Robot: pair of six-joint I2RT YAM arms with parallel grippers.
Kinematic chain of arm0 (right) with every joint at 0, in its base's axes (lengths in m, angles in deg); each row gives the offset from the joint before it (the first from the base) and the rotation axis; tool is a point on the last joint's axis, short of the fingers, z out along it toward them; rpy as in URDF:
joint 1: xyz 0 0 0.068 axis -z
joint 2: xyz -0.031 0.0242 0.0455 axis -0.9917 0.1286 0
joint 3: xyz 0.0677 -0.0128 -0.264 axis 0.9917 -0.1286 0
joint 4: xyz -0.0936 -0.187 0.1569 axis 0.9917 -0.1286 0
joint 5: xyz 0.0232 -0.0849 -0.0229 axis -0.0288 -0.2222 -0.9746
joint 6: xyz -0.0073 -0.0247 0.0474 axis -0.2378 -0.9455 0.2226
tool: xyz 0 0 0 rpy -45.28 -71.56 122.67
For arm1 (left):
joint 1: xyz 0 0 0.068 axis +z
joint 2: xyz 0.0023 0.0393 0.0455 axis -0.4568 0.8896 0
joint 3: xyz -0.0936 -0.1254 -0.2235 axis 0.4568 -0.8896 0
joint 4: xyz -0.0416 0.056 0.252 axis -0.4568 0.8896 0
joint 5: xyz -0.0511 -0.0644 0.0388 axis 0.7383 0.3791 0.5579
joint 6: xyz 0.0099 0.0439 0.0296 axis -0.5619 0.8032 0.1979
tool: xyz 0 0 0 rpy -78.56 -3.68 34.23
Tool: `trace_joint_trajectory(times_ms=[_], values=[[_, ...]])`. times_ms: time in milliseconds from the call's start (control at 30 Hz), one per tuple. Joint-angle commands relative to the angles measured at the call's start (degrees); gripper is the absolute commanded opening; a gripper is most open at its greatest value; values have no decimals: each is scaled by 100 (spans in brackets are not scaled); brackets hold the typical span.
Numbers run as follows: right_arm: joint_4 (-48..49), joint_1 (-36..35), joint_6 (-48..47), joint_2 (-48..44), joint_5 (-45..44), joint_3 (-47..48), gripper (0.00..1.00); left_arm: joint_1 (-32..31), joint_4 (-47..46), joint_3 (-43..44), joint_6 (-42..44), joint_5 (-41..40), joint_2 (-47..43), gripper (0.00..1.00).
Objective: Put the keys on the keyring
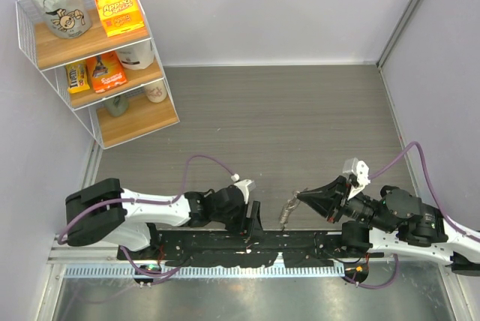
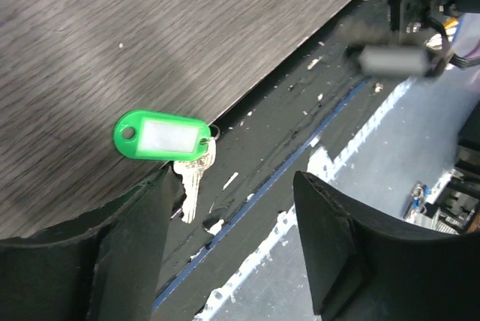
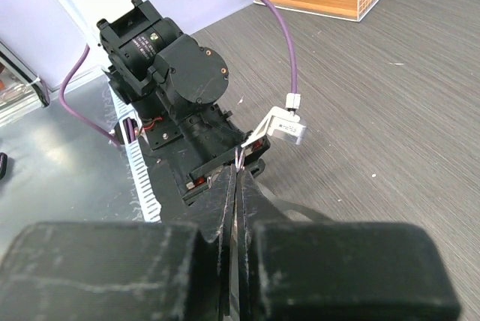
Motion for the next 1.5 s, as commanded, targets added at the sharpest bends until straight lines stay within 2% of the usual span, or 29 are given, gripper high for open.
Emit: trace_joint_trajectory(times_ms=[0,100,167,333,733,1200,1333,1467], values=[[197,-34,81,-97,-101,-40,5,-89,1181,189,325,-756,196,68],[188,-34,90,-150,-92,-49,5,-133,1261,268,335,-879,415,56],[162,-34,99,-158,-83,-14,5,-133,1261,321,369,-914,617,54],[74,-34,125,-220,-83,12,5,-221,1568,602,448,-1248,969,56],[30,-34,108,-378,-48,-41,5,-555,3018,1489,537,-2214,1812,63],[-172,-34,11,-563,75,100,5,-546,3801,2184,177,-2927,2982,56],[-295,-34,-24,-615,101,161,5,-511,3801,2351,45,-2962,3246,51],[-453,-34,-33,-730,145,275,5,-423,3634,2413,-35,-2839,3430,38]])
